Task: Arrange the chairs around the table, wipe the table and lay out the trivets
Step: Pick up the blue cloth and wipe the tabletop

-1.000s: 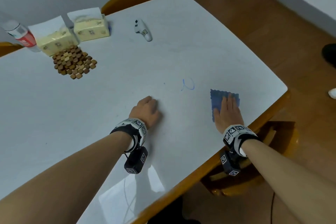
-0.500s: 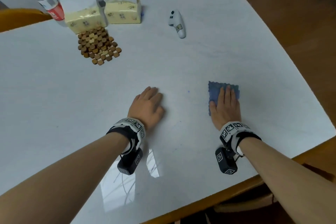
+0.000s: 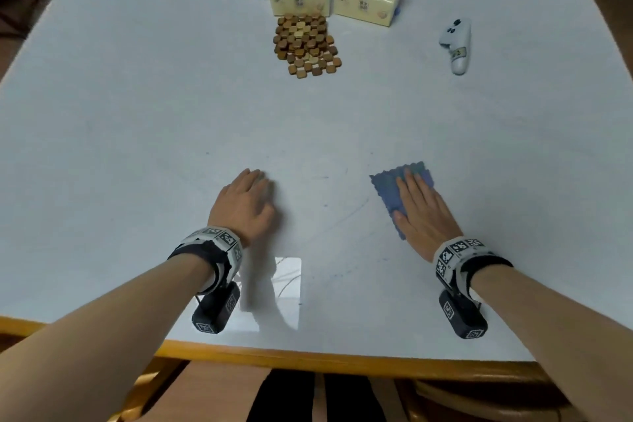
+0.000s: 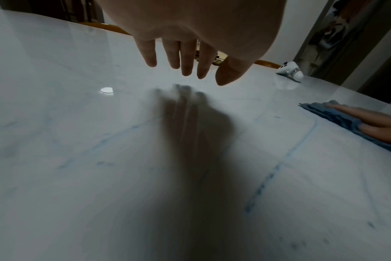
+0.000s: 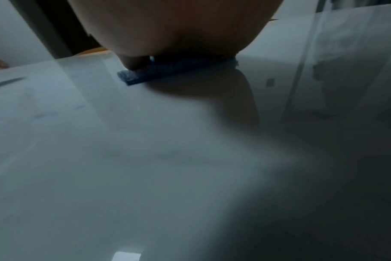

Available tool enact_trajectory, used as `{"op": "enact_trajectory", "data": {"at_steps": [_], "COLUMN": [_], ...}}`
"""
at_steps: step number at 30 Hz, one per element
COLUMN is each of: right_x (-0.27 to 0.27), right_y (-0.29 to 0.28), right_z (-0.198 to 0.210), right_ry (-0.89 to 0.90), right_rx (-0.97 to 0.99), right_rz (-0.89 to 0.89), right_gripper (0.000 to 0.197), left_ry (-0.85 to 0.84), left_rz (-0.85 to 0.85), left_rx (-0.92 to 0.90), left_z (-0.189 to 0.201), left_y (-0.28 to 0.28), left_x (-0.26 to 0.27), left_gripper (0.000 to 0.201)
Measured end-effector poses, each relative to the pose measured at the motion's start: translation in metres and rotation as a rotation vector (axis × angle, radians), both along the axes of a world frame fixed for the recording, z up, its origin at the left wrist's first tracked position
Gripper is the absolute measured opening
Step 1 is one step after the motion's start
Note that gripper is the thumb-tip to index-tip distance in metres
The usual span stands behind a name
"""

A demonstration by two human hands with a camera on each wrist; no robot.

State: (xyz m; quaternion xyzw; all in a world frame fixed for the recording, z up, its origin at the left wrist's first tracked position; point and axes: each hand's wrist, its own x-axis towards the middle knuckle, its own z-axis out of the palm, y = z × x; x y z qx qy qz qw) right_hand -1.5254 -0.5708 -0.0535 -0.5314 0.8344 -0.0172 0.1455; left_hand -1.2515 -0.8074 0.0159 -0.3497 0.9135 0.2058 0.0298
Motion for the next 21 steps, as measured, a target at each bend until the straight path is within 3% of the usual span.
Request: {"op": "enact_trajectory", "data": {"at_steps": [3,7,13,21], "right_x": [0.033,0.089,0.188,0.301], "right_y": [0.011,0.027,0.037,-0.011], "right_z": [0.001,0.001,-0.003,0.002], "right_ry": [0.038,0.027,-0.017,0.029], "right_rx": [0.023,0.005,0.015,0.027], "right_rz": [0.079,0.066,-0.137,-0.489], "right_gripper": [0.066,0.063,0.065,0.067], "left_ry": [0.096,0.100,0.064,-0.188], "left_rz": [0.004,-0.030,-0.076,0.100], "left_rx": [-0.047,-0.014,-0.007,0.011], "left_z": [0.003,0.003,-0.001,-0.021], "left_y": [0.009,0.021,0.017,-0.022], "left_x": [0.016,0.036,0.104,0.241], "left_gripper": [0.065,0.065,0.074,0.076]}}
